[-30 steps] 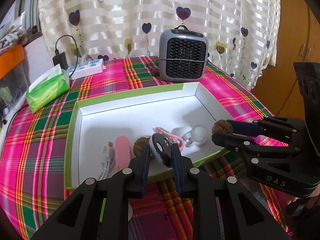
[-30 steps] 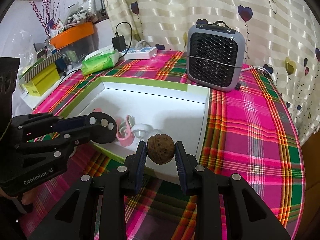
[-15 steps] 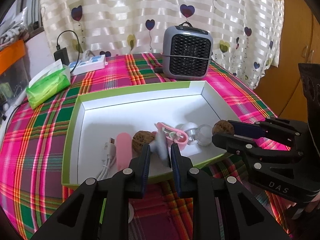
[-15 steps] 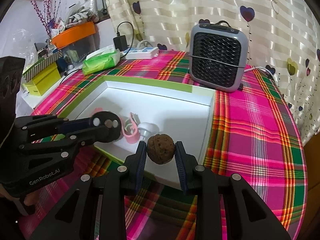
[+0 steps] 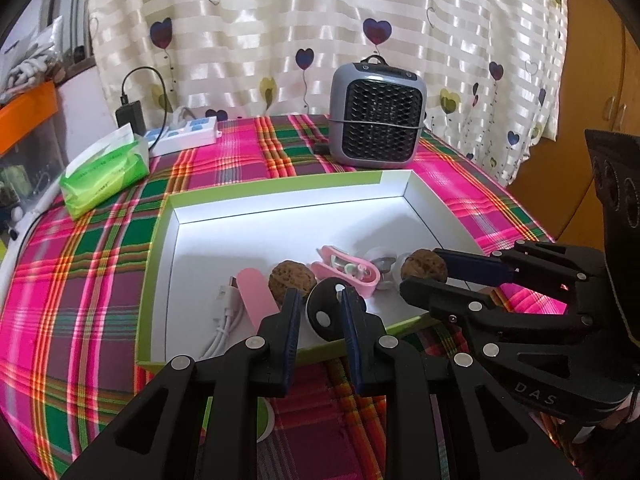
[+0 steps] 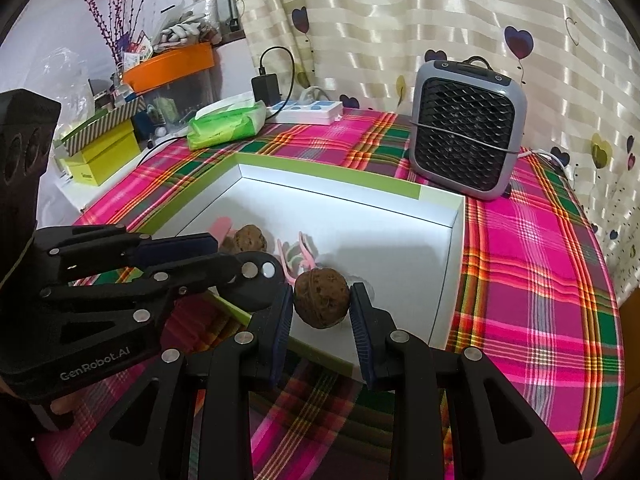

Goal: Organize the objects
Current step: 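Lower the black knob and walnut into the box and open both grippers, then withdraw both grippers from the box toward the green suction cup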

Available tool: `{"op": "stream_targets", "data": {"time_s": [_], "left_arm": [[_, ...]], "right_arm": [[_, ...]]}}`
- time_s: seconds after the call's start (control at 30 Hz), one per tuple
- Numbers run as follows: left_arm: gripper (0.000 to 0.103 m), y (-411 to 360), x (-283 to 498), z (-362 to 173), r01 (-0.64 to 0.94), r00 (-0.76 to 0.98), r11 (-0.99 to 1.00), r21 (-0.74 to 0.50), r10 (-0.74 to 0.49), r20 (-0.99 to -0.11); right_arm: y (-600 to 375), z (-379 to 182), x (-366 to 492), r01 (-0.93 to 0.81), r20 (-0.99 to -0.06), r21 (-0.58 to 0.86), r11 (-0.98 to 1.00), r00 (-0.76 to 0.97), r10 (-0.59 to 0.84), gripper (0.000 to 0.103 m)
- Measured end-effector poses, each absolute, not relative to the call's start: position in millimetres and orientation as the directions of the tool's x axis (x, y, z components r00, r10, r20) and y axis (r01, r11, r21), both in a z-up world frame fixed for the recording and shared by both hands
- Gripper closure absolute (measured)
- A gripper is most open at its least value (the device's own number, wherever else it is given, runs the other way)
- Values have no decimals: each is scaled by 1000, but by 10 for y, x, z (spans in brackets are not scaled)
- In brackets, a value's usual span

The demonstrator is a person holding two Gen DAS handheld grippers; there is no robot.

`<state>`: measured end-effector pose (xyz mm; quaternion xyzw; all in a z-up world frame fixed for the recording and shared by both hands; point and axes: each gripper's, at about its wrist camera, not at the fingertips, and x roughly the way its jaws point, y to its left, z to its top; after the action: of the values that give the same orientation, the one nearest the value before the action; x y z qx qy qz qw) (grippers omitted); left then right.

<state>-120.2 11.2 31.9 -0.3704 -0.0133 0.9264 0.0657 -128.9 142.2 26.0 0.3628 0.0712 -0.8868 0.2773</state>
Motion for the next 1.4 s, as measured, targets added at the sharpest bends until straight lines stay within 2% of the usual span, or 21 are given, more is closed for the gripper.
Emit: {"op": "stream_targets", "data": {"time_s": [1.4], "left_arm": [[84, 132, -404, 394, -93, -738, -990, -101, 137, -661]], "right_arm": [[1344, 430, -464, 555, -655, 91, -827, -592, -470, 72]]}}
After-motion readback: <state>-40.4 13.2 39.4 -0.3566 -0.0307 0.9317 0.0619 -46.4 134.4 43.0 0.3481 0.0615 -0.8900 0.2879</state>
